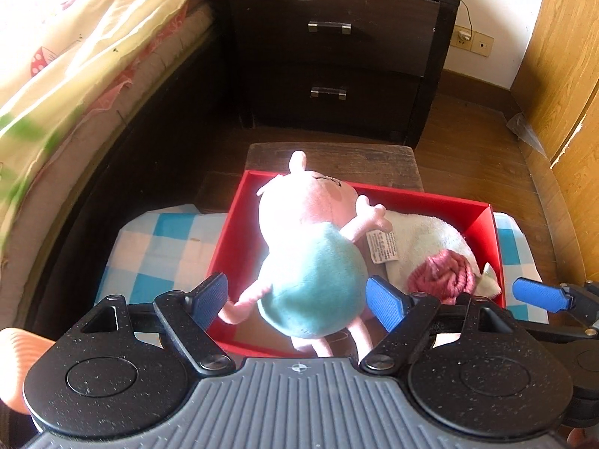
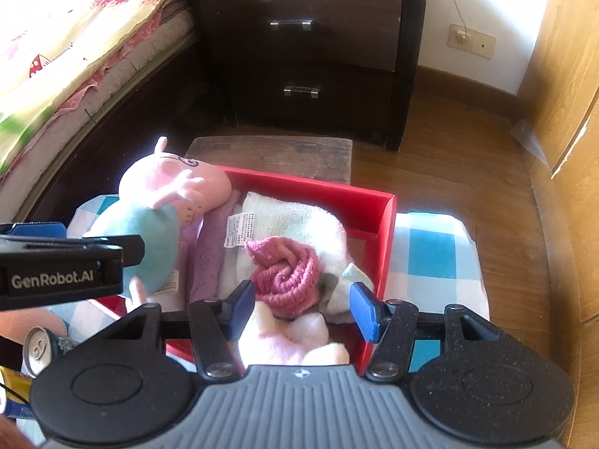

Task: Organize soft objects
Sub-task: 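Lower the pig plush and hat into the red box and open both grippers, then grasp a blue face mask with the left gripper while the right gripper grasps the other mask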

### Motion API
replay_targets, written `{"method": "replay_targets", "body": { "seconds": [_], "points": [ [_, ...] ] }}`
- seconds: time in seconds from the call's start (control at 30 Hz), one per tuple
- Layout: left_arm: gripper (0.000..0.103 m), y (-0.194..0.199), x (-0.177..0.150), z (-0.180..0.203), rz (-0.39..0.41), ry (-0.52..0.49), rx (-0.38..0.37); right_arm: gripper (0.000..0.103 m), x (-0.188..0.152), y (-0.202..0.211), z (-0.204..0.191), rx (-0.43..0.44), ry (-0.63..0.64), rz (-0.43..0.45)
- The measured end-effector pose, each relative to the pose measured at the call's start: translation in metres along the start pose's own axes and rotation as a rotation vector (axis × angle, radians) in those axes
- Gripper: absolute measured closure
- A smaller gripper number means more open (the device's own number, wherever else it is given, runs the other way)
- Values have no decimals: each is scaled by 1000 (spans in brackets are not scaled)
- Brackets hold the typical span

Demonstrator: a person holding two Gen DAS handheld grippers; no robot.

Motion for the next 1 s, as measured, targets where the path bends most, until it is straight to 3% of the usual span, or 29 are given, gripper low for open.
{"method": "replay_targets", "body": {
  "seconds": [0.4, 1.0],
  "points": [
    [23, 19, -25, -1, 6, 8, 4, 69, -13, 23, 1, 2, -9, 6],
    [23, 61, -92, 18, -6, -57, -30, 69, -73, 59, 10, 17, -27, -32]
  ]
}}
Point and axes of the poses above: each gripper's, at about its wrist camera, not at the fingertips, and y roughly against the way its jaws point, z to its right, x to its top, the point moved 6 cm from there along -y, roughly the way its jaws point, and after that the axes turned 9 degrees about z, right-handed, at the moved point
